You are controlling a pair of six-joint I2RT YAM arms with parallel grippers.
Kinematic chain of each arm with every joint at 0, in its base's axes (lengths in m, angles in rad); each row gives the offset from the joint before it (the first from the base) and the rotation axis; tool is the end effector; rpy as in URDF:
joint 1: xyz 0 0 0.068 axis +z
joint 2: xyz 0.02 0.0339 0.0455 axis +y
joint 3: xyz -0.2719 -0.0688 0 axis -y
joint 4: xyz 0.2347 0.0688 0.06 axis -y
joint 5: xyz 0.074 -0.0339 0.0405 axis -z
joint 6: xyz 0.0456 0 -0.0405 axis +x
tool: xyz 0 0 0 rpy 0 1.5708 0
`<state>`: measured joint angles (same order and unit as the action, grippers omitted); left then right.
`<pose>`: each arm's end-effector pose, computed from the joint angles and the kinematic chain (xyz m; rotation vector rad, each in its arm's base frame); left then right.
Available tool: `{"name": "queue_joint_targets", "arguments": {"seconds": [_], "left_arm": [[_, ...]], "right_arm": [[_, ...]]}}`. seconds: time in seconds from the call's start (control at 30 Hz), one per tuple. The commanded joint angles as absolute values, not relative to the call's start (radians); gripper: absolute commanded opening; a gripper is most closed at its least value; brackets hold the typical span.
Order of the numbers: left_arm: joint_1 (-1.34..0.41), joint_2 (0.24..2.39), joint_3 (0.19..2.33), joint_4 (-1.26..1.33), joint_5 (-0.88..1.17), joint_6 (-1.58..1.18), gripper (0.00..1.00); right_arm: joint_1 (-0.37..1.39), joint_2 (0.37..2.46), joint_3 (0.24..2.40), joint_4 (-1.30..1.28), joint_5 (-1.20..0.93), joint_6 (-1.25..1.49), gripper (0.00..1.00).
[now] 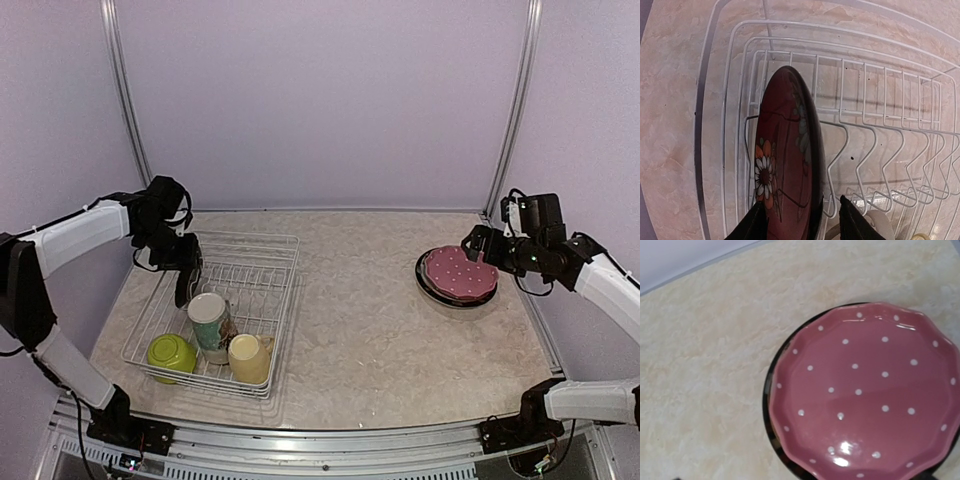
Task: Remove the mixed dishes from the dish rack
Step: Grab the plate from the dish rack.
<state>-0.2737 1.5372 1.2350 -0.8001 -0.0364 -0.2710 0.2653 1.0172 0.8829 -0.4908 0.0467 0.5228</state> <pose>0.2958 -0.0813 0.2660 -0.0080 2.6780 -0.1250 0.2077 0.0542 0.3029 0.3117 2.2005 0.3885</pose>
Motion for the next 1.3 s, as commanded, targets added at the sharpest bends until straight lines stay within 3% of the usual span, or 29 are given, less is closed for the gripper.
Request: {"name": "queue_joint_targets", "arguments": {"seconds": [0.0,0.17,0.4,0.67,1.27], "left_arm": [[-0.285,1.566,1.27,-0.835,-0.053,-0.251,0.46],[-0.286,1.599,1.289,-0.854,-0.058,-0.251,0.38],[-0.288,1.611,1.302,-0.868,-0.061,-0.245,0.2],[-0.292,1.583,1.301,-0.861,-0.08,-0.239,0.08],[-0.262,1.418,1.254,-0.78,-0.034,-0.234,0.02]], "right_arm": [[0.26,1.029,0.858,-0.46,0.014,0.535,1.0],[0.259,1.025,0.841,-0.453,0.008,0.546,1.0],[0.26,1.023,0.836,-0.446,0.002,0.551,1.0],[0.26,1.017,0.83,-0.448,0.002,0.555,1.0],[0.26,1.033,0.837,-0.44,-0.023,0.573,1.0]]}}
